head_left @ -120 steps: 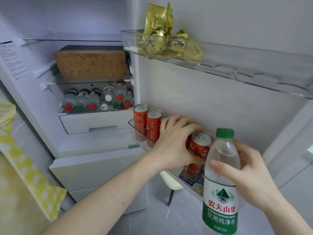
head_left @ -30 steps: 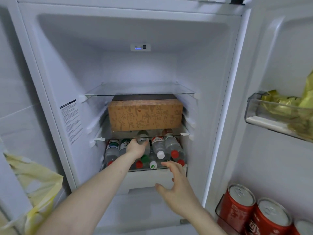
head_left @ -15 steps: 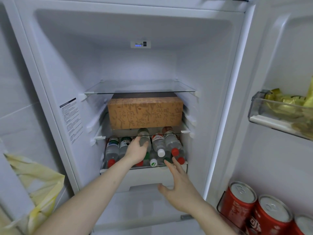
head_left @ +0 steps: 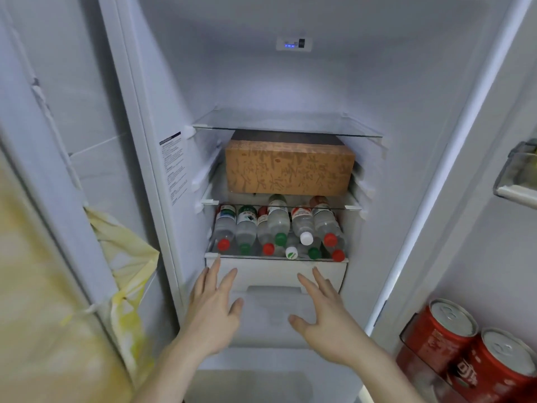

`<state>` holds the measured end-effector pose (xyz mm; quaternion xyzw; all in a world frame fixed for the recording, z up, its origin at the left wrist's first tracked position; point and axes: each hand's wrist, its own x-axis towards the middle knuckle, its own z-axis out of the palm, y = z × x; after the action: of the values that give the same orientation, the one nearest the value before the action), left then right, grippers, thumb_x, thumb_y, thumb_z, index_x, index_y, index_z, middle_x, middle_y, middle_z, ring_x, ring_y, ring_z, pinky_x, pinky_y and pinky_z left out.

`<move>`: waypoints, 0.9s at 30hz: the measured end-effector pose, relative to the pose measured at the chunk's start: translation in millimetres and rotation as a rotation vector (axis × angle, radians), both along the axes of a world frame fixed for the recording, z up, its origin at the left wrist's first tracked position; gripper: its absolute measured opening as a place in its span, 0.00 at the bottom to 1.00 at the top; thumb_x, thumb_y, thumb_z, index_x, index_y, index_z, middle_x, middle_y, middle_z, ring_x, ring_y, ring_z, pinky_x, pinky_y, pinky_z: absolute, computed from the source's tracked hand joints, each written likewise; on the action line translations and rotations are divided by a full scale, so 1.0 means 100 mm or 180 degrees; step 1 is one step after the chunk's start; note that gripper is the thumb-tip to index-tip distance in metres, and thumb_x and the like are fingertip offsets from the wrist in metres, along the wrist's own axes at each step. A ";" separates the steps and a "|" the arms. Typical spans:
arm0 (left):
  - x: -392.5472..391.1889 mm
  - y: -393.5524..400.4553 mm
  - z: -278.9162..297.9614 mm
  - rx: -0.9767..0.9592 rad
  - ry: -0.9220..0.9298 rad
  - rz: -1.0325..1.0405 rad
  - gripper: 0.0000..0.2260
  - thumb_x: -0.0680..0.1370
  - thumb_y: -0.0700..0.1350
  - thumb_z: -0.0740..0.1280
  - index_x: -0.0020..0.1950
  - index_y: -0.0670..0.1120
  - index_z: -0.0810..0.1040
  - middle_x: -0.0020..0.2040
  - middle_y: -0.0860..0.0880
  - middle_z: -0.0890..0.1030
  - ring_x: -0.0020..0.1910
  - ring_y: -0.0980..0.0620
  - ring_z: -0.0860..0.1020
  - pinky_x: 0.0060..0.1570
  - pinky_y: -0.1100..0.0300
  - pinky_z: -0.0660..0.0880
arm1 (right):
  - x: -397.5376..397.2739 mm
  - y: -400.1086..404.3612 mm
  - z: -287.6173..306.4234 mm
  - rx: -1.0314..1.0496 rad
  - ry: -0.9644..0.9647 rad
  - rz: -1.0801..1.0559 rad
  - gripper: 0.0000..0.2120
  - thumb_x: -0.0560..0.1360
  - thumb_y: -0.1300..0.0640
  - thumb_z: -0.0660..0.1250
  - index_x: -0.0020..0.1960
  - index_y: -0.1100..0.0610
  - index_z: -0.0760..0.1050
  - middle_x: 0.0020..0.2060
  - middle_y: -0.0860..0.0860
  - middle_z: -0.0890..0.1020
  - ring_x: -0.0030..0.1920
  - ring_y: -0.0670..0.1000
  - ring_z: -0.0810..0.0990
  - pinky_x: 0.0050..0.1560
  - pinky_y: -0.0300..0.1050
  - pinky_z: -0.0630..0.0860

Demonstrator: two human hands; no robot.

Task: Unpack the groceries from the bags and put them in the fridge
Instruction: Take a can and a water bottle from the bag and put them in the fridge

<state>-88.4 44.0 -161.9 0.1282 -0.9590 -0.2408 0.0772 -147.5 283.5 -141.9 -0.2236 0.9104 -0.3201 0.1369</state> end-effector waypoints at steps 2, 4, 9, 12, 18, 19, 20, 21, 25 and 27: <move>0.27 -0.03 -0.10 -0.0204 -0.0174 0.0091 0.29 0.85 0.55 0.57 0.84 0.57 0.49 0.83 0.53 0.35 0.82 0.47 0.37 0.81 0.50 0.43 | 0.07 -0.07 -0.05 0.0064 -0.0113 0.0123 0.39 0.80 0.43 0.66 0.83 0.40 0.47 0.80 0.36 0.36 0.82 0.45 0.37 0.82 0.47 0.47; 0.53 -0.04 -0.17 -0.0337 -0.0303 0.0171 0.29 0.84 0.54 0.57 0.84 0.57 0.48 0.82 0.53 0.33 0.82 0.47 0.36 0.81 0.48 0.44 | 0.15 -0.16 -0.09 0.0222 -0.0224 0.0314 0.39 0.80 0.43 0.66 0.83 0.40 0.47 0.81 0.37 0.37 0.82 0.45 0.39 0.82 0.48 0.48; 1.10 -0.03 -0.26 -0.0274 -0.0562 0.0422 0.30 0.84 0.49 0.55 0.84 0.57 0.45 0.82 0.53 0.31 0.81 0.47 0.33 0.81 0.49 0.40 | 0.39 -0.44 -0.11 0.0577 -0.0385 0.1038 0.38 0.81 0.41 0.65 0.83 0.39 0.46 0.81 0.38 0.38 0.83 0.48 0.37 0.83 0.50 0.47; 1.48 0.04 -0.36 -0.0315 -0.0700 0.0600 0.32 0.81 0.50 0.59 0.83 0.56 0.50 0.83 0.52 0.38 0.82 0.46 0.40 0.80 0.50 0.46 | 0.51 -0.64 -0.15 0.0726 -0.0416 0.1518 0.37 0.81 0.41 0.64 0.83 0.39 0.47 0.82 0.38 0.39 0.83 0.48 0.38 0.82 0.49 0.47; 2.38 0.31 -0.51 -0.0295 -0.0691 0.1133 0.29 0.68 0.53 0.64 0.70 0.57 0.74 0.77 0.52 0.71 0.74 0.50 0.65 0.60 0.55 0.79 | 0.79 -1.09 -0.15 0.0873 -0.0562 0.2631 0.34 0.80 0.40 0.65 0.82 0.40 0.54 0.79 0.34 0.54 0.80 0.41 0.55 0.76 0.40 0.62; 2.53 0.38 -0.52 -0.0203 -0.0581 0.1306 0.27 0.70 0.51 0.61 0.70 0.57 0.74 0.77 0.53 0.70 0.75 0.51 0.64 0.62 0.55 0.77 | 0.86 -1.16 -0.14 0.0905 -0.0596 0.2810 0.33 0.81 0.41 0.65 0.82 0.40 0.56 0.79 0.35 0.57 0.77 0.40 0.60 0.72 0.37 0.63; 2.68 0.44 -0.52 -0.0074 -0.0478 0.1505 0.27 0.71 0.50 0.59 0.71 0.57 0.74 0.78 0.54 0.68 0.76 0.51 0.63 0.64 0.54 0.75 | 0.95 -1.24 -0.13 0.0929 -0.0624 0.2979 0.32 0.81 0.41 0.65 0.82 0.40 0.57 0.78 0.35 0.59 0.74 0.40 0.65 0.69 0.34 0.63; 2.84 0.51 -0.53 0.0009 -0.0398 0.1738 0.27 0.72 0.49 0.59 0.72 0.58 0.73 0.80 0.57 0.65 0.78 0.52 0.61 0.67 0.54 0.72 | 1.05 -1.31 -0.13 0.0933 -0.0644 0.3152 0.32 0.81 0.42 0.65 0.81 0.40 0.57 0.78 0.36 0.60 0.70 0.39 0.69 0.67 0.32 0.62; 3.42 0.84 -0.55 0.0214 -0.0728 0.2699 0.28 0.81 0.51 0.59 0.81 0.60 0.59 0.81 0.64 0.41 0.83 0.51 0.45 0.78 0.52 0.57 | 1.51 -1.48 -0.29 0.0961 -0.0758 0.3853 0.31 0.80 0.40 0.65 0.80 0.37 0.59 0.75 0.33 0.62 0.61 0.38 0.79 0.68 0.39 0.71; 3.71 1.07 -0.54 0.0214 -0.0946 0.3090 0.28 0.84 0.51 0.57 0.82 0.60 0.51 0.81 0.62 0.36 0.82 0.50 0.39 0.80 0.53 0.51 | 1.78 -1.50 -0.39 0.1065 -0.0715 0.4207 0.31 0.79 0.38 0.65 0.80 0.36 0.58 0.77 0.34 0.62 0.69 0.42 0.75 0.72 0.43 0.70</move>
<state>283.0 151.0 -215.9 0.5943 -0.7812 -0.1871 0.0388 30.2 133.9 -180.6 -0.6729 0.6006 -0.0459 0.4294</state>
